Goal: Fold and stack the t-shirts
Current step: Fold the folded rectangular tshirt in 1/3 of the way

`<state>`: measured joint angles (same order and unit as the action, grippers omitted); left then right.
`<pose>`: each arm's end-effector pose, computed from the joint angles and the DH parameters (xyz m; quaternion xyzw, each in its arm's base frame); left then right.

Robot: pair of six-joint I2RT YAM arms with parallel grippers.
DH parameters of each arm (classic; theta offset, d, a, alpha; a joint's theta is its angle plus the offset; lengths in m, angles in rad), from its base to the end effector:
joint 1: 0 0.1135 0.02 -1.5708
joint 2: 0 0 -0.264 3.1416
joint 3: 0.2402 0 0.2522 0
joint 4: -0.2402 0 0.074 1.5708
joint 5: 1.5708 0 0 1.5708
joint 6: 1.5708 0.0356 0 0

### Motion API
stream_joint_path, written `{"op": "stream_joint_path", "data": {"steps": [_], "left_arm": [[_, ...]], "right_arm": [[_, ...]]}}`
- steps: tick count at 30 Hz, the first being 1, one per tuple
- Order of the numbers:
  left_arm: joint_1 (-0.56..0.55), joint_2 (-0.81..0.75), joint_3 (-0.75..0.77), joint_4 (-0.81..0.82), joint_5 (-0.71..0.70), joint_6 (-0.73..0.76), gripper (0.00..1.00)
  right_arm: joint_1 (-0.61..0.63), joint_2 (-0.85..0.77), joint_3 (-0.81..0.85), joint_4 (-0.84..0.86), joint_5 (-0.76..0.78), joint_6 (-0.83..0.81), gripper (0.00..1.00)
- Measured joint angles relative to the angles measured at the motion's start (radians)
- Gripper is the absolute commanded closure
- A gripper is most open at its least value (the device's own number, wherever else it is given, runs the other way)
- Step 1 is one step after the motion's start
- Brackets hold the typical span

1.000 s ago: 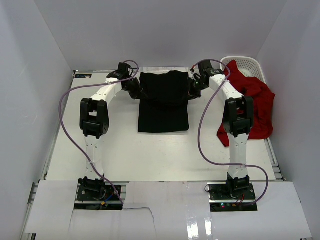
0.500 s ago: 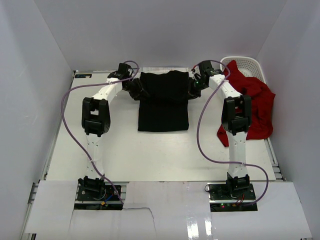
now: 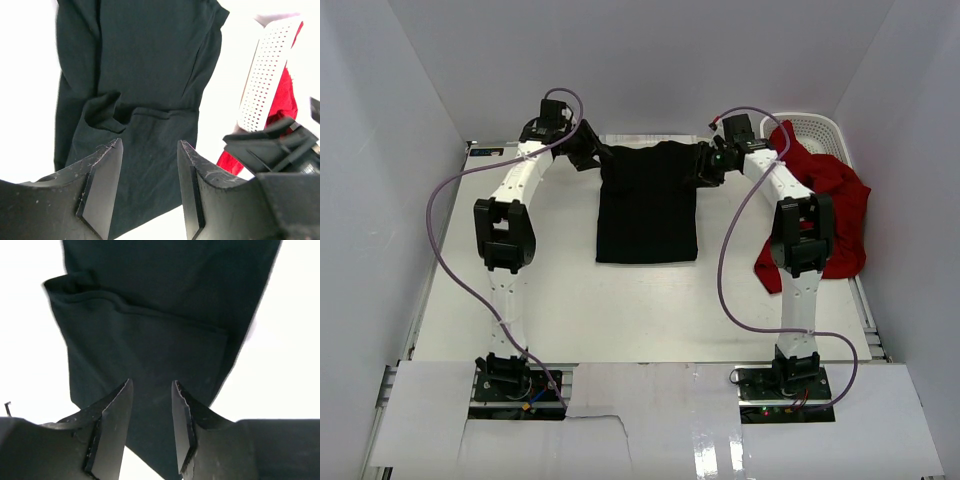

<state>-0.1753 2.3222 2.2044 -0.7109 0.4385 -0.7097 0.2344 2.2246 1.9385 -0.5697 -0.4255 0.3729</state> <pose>0.5117 -0.1060 0.2589 -0.1641 0.8982 -0.3347 0.2330 0.4851 0.1309 0.2311 -0.0103 0.9186 0.2910 0.2673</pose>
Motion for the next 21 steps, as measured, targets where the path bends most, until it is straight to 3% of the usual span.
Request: {"op": "stream_joint_path", "data": {"steps": [3, 6, 7, 8, 9, 10, 11, 15, 21], "left_arm": [[0.007, -0.041, -0.026, 0.021, -0.017, 0.014, 0.43], [0.009, -0.144, -0.183, 0.078, -0.01, 0.027, 0.46], [0.009, -0.189, -0.261, 0.105, -0.003, 0.032, 0.51], [0.008, -0.229, -0.325, 0.112, 0.007, 0.033, 0.56], [0.007, -0.269, -0.399, 0.142, 0.027, 0.032, 0.79], [0.006, -0.303, -0.464, 0.17, 0.045, 0.031, 0.96], [0.003, -0.336, -0.533, 0.2, 0.063, 0.028, 1.0], [-0.017, -0.417, -0.774, 0.317, 0.134, 0.03, 1.0], [-0.074, -0.42, -0.923, 0.407, 0.184, 0.029, 1.0]], "right_arm": [[-0.002, -0.089, -0.074, 0.066, -0.013, 0.006, 0.59], [0.001, -0.137, -0.089, 0.113, -0.086, 0.015, 0.63], [0.003, -0.142, -0.092, 0.142, -0.127, 0.019, 0.69], [0.007, -0.146, -0.1, 0.159, -0.146, 0.02, 0.75], [0.013, -0.148, -0.116, 0.188, -0.174, 0.031, 0.8], [0.023, -0.148, -0.134, 0.214, -0.207, 0.039, 0.92], [0.036, -0.139, -0.15, 0.233, -0.24, 0.045, 0.92], [0.099, -0.056, -0.141, 0.275, -0.344, 0.074, 0.92], [0.172, 0.12, -0.053, 0.361, -0.455, 0.15, 0.92]]}}
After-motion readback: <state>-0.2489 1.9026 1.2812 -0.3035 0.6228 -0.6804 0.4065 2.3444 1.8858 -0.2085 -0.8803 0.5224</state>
